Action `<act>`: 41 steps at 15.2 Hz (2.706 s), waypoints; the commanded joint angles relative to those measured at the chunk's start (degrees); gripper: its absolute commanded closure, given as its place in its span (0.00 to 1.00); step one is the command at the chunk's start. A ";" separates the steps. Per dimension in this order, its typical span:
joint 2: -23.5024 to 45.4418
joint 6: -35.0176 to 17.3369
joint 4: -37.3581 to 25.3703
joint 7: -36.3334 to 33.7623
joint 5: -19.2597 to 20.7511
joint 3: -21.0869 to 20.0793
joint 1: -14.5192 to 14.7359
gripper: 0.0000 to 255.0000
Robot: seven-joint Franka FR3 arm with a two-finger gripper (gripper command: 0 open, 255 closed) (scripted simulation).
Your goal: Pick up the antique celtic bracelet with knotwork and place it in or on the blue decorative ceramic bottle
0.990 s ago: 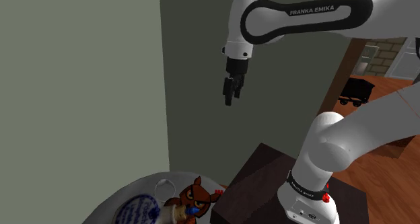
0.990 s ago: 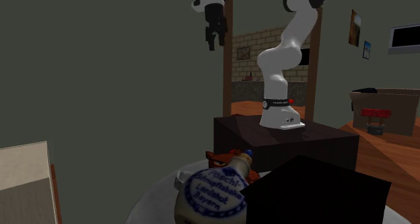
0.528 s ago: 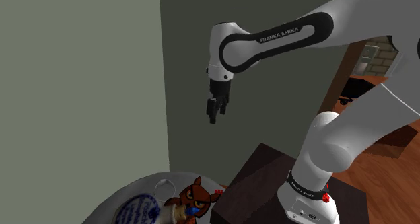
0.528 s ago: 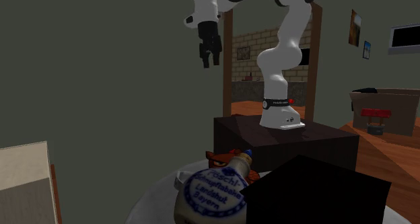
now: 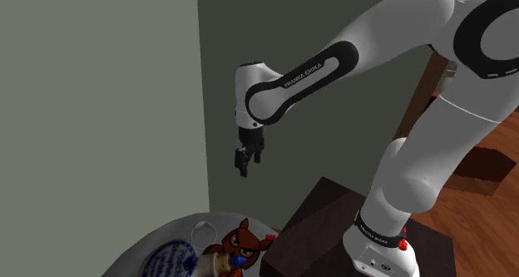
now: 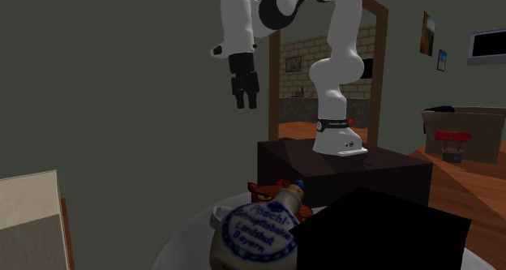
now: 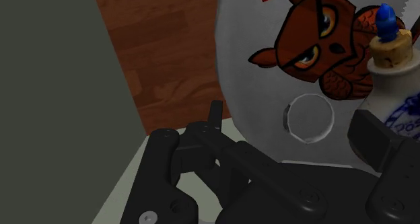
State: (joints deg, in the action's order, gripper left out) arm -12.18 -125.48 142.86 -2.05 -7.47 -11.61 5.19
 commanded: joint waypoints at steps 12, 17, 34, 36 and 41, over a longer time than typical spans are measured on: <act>30.98 -15.06 -13.52 -9.97 8.60 -1.84 3.56 0.00; 42.58 -17.47 -21.69 -12.98 11.71 -0.33 6.55 0.00; 54.21 -22.14 -28.13 -14.79 13.78 1.56 9.30 0.00; 54.20 -22.13 -28.12 -14.79 13.78 1.56 9.30 0.00; 54.28 -22.16 -28.17 -14.84 13.79 1.56 9.36 1.00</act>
State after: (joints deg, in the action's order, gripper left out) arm 41.93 -147.58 114.58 -16.91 6.34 -9.92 14.47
